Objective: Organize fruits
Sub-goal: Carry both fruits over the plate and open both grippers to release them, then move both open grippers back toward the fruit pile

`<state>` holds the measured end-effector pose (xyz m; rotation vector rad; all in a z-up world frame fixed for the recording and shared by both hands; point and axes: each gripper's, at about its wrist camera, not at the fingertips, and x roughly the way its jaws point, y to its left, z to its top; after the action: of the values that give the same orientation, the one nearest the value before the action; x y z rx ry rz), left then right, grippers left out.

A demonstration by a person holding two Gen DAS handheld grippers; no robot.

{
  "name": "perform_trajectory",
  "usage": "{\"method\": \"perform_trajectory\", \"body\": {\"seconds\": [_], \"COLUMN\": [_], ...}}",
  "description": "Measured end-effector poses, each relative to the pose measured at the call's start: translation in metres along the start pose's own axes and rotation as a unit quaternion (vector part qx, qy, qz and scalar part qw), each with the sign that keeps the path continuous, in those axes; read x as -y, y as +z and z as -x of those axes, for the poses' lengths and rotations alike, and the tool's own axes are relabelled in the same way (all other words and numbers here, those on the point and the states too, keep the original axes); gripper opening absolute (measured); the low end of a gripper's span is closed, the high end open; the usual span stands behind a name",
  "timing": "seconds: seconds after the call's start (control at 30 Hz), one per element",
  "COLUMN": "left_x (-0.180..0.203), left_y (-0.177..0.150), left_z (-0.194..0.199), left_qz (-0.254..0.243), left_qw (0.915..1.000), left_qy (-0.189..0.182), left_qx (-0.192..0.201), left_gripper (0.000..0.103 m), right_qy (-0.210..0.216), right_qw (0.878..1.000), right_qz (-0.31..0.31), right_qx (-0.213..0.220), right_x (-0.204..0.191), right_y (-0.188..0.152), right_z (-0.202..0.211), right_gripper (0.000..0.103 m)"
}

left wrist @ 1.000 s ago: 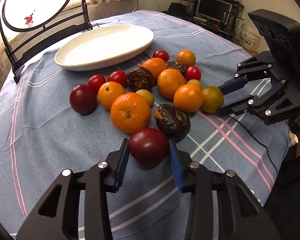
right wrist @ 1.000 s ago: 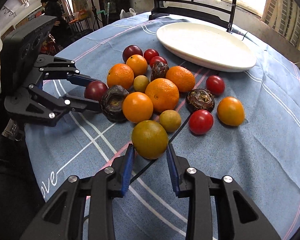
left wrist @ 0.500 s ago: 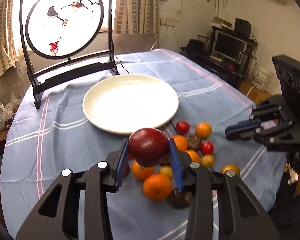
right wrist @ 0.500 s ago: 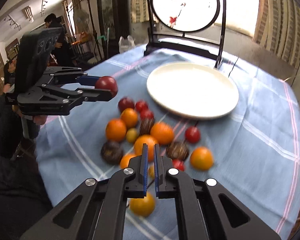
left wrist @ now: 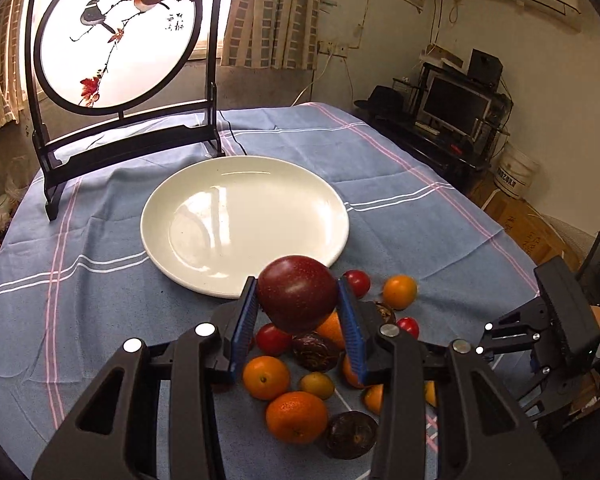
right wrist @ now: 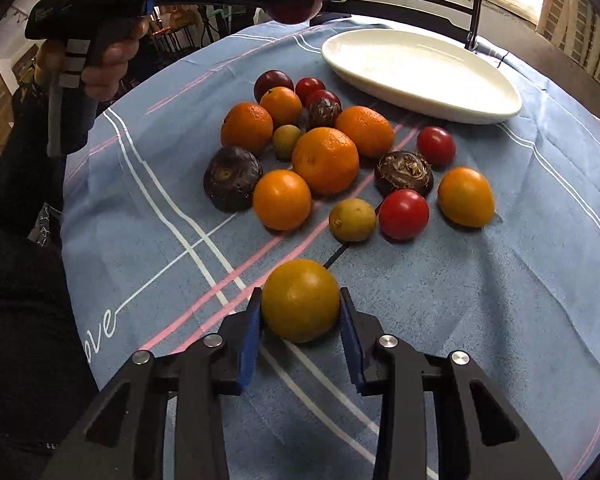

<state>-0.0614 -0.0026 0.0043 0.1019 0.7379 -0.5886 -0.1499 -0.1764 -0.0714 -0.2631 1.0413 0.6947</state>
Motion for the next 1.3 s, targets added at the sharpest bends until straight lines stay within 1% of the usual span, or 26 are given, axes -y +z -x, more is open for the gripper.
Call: {"method": "perform_trajectory", "body": {"seconds": [0.1,0.17,0.27,0.37,0.43,0.47,0.5,0.53,0.6,0.63,0.7,0.8,0.97,1.0,1.03,1.07,1.1,1.13,1.17,1.3], "left_x": [-0.004,-0.007,-0.014,-0.023,-0.031,-0.036,-0.040,-0.043,-0.047,-0.049,-0.052,-0.056,-0.060,-0.061,-0.061,-0.061,-0.061,-0.061,-0.062,-0.060], "left_y": [0.002,0.007,0.025,0.044,0.053,0.057,0.061,0.063,0.064,0.064,0.064,0.063,0.065,0.065,0.066,0.068,0.069,0.071,0.073,0.073], "left_z": [-0.001,-0.006,-0.020,-0.041,-0.054,-0.060,-0.067,-0.074,-0.086,-0.092,-0.101,-0.110,-0.121,-0.122,-0.123,-0.121,-0.119,-0.116,-0.112,-0.089], "left_qz": [-0.004,0.002,0.008,0.010,0.014,0.018,0.018,0.018,0.017,0.017,0.018,0.024,0.033,0.035,0.035,0.038,0.042,0.046,0.049,0.049], "left_qw": [1.0000,0.9999,0.9995,0.9973,0.9949,0.9939,0.9928,0.9913,0.9891,0.9886,0.9879,0.9877,0.9866,0.9865,0.9862,0.9859,0.9856,0.9860,0.9869,0.9882], "left_qy": [0.008,0.012,0.029,0.071,0.098,0.106,0.115,0.125,0.137,0.139,0.139,0.137,0.138,0.139,0.142,0.147,0.151,0.150,0.144,0.142], "left_qx": [-0.002,-0.005,-0.006,-0.012,-0.020,-0.025,-0.031,-0.037,-0.050,-0.056,-0.067,-0.071,-0.079,-0.079,-0.077,-0.070,-0.062,-0.056,-0.053,-0.029], "left_gripper": [0.039,0.039,0.039,0.039,0.039,0.039,0.039,0.039,0.039,0.039,0.039,0.039,0.039,0.041,0.051,0.057,0.065,0.066,0.066,0.066], "right_qy": [-0.001,-0.017,-0.039,-0.058,-0.062,-0.078,-0.083,-0.073,-0.091,-0.089,-0.093,-0.098,-0.090,-0.090,-0.097,-0.100,-0.099,-0.101,-0.096,-0.078], "right_qw": [1.000,0.999,0.995,0.992,0.991,0.990,0.989,0.991,0.989,0.990,0.989,0.989,0.989,0.989,0.988,0.987,0.986,0.984,0.983,0.981], "right_qz": [0.012,0.016,0.009,-0.006,-0.020,-0.027,-0.037,-0.048,-0.060,-0.060,-0.069,-0.072,-0.077,-0.078,-0.083,-0.086,-0.089,-0.094,-0.101,-0.106], "right_qx": [0.015,0.045,0.091,0.115,0.117,0.119,0.115,0.105,0.100,0.093,0.089,0.089,0.088,0.086,0.087,0.092,0.102,0.110,0.118,0.141], "right_x": [0.003,0.012,0.034,0.059,0.076,0.085,0.093,0.102,0.114,0.118,0.126,0.131,0.135,0.135,0.137,0.138,0.139,0.141,0.143,0.139], "right_y": [0.010,0.028,0.068,0.113,0.138,0.149,0.158,0.168,0.180,0.185,0.192,0.197,0.203,0.204,0.205,0.206,0.208,0.208,0.208,0.198], "right_z": [0.010,0.023,0.036,0.032,0.022,0.016,0.009,0.000,-0.011,-0.017,-0.028,-0.037,-0.045,-0.047,-0.048,-0.046,-0.043,-0.039,-0.033,-0.002], "right_gripper": [0.036,0.036,0.036,0.036,0.036,0.036,0.036,0.036,0.036,0.036,0.036,0.036,0.037,0.037,0.040,0.045,0.046,0.047,0.050,0.052]}}
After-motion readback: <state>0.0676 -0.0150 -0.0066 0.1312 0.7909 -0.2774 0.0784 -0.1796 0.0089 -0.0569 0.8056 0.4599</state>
